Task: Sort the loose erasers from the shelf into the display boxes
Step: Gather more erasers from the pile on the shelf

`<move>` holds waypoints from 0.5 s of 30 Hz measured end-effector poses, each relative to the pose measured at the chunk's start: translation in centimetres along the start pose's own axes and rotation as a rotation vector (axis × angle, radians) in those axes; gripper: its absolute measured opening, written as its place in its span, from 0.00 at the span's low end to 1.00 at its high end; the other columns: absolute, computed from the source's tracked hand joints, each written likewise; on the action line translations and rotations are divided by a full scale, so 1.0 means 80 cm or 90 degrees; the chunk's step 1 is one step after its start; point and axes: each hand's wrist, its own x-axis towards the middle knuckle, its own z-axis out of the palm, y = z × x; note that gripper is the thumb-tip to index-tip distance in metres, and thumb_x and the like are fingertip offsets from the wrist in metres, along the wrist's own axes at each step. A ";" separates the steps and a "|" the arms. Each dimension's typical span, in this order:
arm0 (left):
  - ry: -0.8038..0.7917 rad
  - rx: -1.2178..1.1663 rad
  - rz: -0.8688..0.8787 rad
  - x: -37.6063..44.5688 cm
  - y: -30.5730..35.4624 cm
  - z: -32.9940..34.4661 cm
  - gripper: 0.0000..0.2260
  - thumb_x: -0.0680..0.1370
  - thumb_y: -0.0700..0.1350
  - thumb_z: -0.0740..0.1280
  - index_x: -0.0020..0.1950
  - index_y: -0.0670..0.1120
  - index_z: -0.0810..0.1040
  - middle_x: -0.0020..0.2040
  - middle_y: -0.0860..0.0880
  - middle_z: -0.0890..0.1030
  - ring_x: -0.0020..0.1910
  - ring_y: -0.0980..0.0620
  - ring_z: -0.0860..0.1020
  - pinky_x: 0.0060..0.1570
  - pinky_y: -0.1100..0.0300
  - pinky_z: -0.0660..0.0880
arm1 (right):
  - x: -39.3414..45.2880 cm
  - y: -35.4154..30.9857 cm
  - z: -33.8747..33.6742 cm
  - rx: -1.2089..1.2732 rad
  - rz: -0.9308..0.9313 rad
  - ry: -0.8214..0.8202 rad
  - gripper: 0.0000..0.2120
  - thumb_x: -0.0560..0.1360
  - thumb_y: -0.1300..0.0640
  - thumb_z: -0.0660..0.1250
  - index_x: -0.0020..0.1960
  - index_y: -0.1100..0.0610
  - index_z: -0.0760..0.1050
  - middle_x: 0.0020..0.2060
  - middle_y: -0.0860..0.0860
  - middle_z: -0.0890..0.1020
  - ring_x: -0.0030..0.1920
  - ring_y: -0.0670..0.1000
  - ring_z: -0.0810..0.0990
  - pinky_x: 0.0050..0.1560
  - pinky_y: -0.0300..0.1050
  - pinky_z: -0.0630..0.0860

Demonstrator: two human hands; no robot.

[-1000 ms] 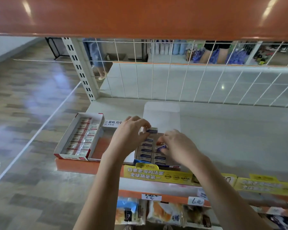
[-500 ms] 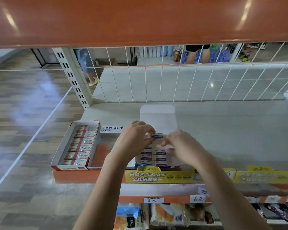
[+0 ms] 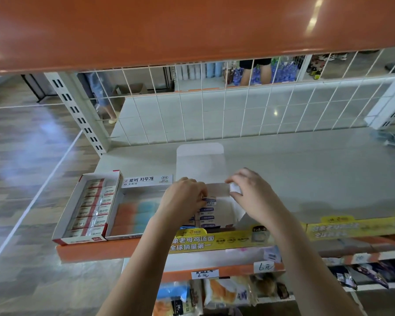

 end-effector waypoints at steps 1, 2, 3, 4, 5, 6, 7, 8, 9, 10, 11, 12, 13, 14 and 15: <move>0.004 0.000 -0.003 -0.001 -0.001 0.001 0.09 0.77 0.49 0.65 0.56 0.50 0.77 0.52 0.51 0.79 0.53 0.52 0.73 0.50 0.59 0.71 | -0.001 0.000 0.000 0.002 -0.002 -0.001 0.15 0.77 0.59 0.63 0.63 0.53 0.73 0.58 0.48 0.73 0.59 0.48 0.72 0.51 0.34 0.63; 0.009 -0.001 -0.008 -0.002 -0.002 0.003 0.09 0.77 0.49 0.66 0.56 0.50 0.77 0.52 0.51 0.79 0.53 0.52 0.73 0.50 0.59 0.71 | -0.001 0.000 0.000 0.005 -0.003 -0.003 0.15 0.77 0.60 0.63 0.63 0.53 0.73 0.58 0.48 0.73 0.58 0.47 0.72 0.51 0.34 0.64; 0.014 -0.003 -0.016 -0.003 -0.003 0.003 0.09 0.76 0.49 0.66 0.56 0.50 0.77 0.52 0.51 0.79 0.53 0.52 0.72 0.50 0.59 0.71 | -0.001 0.000 0.000 0.007 -0.004 -0.006 0.14 0.77 0.60 0.63 0.62 0.53 0.73 0.59 0.48 0.73 0.58 0.47 0.72 0.52 0.35 0.64; 0.019 -0.006 -0.026 -0.004 -0.004 0.004 0.09 0.76 0.48 0.67 0.56 0.50 0.77 0.52 0.51 0.79 0.54 0.52 0.72 0.50 0.58 0.71 | -0.001 0.000 -0.001 0.008 -0.005 -0.010 0.14 0.77 0.60 0.63 0.62 0.54 0.73 0.59 0.48 0.73 0.58 0.48 0.72 0.52 0.35 0.65; 0.021 -0.010 -0.037 -0.005 -0.005 0.005 0.10 0.76 0.48 0.67 0.56 0.50 0.77 0.52 0.51 0.79 0.54 0.52 0.72 0.50 0.58 0.71 | -0.001 0.000 -0.001 0.009 -0.005 -0.015 0.14 0.77 0.60 0.63 0.62 0.54 0.73 0.59 0.48 0.72 0.58 0.48 0.72 0.52 0.36 0.66; 0.024 -0.015 -0.045 -0.005 -0.006 0.005 0.10 0.76 0.48 0.67 0.56 0.51 0.77 0.52 0.51 0.79 0.55 0.51 0.71 0.50 0.57 0.72 | 0.000 0.000 -0.001 0.010 -0.004 -0.019 0.14 0.77 0.60 0.63 0.62 0.54 0.73 0.59 0.48 0.72 0.57 0.48 0.73 0.52 0.36 0.66; 0.027 -0.016 -0.051 -0.006 -0.007 0.006 0.10 0.76 0.49 0.67 0.56 0.51 0.77 0.52 0.51 0.79 0.55 0.51 0.71 0.50 0.57 0.71 | 0.000 -0.001 -0.002 0.011 -0.003 -0.023 0.14 0.77 0.60 0.63 0.62 0.54 0.73 0.59 0.48 0.72 0.57 0.48 0.73 0.51 0.36 0.66; 0.031 -0.014 -0.053 -0.005 -0.006 0.007 0.09 0.76 0.49 0.67 0.56 0.51 0.77 0.52 0.51 0.79 0.55 0.51 0.71 0.49 0.58 0.71 | 0.000 -0.001 -0.002 0.014 -0.002 -0.025 0.14 0.77 0.60 0.63 0.62 0.54 0.73 0.59 0.48 0.72 0.56 0.48 0.74 0.50 0.36 0.66; 0.035 -0.009 -0.054 -0.005 -0.006 0.007 0.09 0.76 0.49 0.67 0.56 0.50 0.77 0.52 0.51 0.79 0.55 0.51 0.71 0.48 0.59 0.69 | 0.000 -0.001 -0.002 0.017 -0.001 -0.027 0.14 0.77 0.61 0.63 0.62 0.54 0.73 0.59 0.48 0.72 0.55 0.48 0.74 0.49 0.36 0.66; 0.039 -0.002 -0.055 -0.003 -0.005 0.008 0.09 0.76 0.49 0.66 0.55 0.50 0.77 0.52 0.51 0.78 0.55 0.50 0.71 0.48 0.60 0.68 | 0.000 -0.001 -0.001 0.020 0.000 -0.028 0.14 0.77 0.61 0.63 0.62 0.54 0.74 0.58 0.48 0.72 0.53 0.48 0.75 0.48 0.35 0.66; 0.042 0.005 -0.056 -0.002 -0.004 0.008 0.09 0.76 0.49 0.66 0.56 0.49 0.77 0.52 0.50 0.78 0.55 0.50 0.71 0.47 0.60 0.66 | 0.000 -0.002 -0.001 0.023 0.000 -0.029 0.14 0.77 0.62 0.63 0.62 0.54 0.74 0.58 0.48 0.72 0.52 0.48 0.75 0.48 0.35 0.66; 0.043 0.010 -0.055 -0.001 -0.003 0.009 0.10 0.76 0.49 0.66 0.56 0.49 0.77 0.53 0.50 0.78 0.55 0.50 0.71 0.47 0.60 0.66 | -0.001 -0.002 -0.001 0.025 0.001 -0.029 0.14 0.77 0.62 0.62 0.62 0.54 0.74 0.58 0.48 0.72 0.52 0.48 0.75 0.47 0.35 0.66; 0.040 0.013 -0.052 0.000 -0.004 0.008 0.10 0.76 0.49 0.66 0.56 0.49 0.77 0.53 0.50 0.78 0.55 0.50 0.71 0.48 0.60 0.66 | -0.001 -0.001 -0.001 0.026 0.001 -0.030 0.14 0.77 0.62 0.62 0.62 0.54 0.74 0.58 0.48 0.72 0.51 0.49 0.75 0.47 0.35 0.66; 0.033 0.013 -0.047 0.000 -0.006 0.008 0.10 0.77 0.49 0.66 0.57 0.49 0.77 0.54 0.50 0.78 0.56 0.50 0.71 0.49 0.60 0.66 | -0.001 -0.001 -0.001 0.026 0.002 -0.031 0.14 0.77 0.62 0.62 0.62 0.54 0.74 0.58 0.48 0.72 0.51 0.49 0.76 0.47 0.35 0.66; 0.023 0.011 -0.042 0.000 -0.008 0.008 0.11 0.77 0.49 0.65 0.58 0.50 0.78 0.55 0.50 0.78 0.56 0.50 0.71 0.50 0.60 0.66 | -0.002 -0.001 -0.001 0.027 0.004 -0.032 0.14 0.77 0.62 0.62 0.62 0.54 0.74 0.59 0.48 0.72 0.51 0.49 0.76 0.47 0.35 0.66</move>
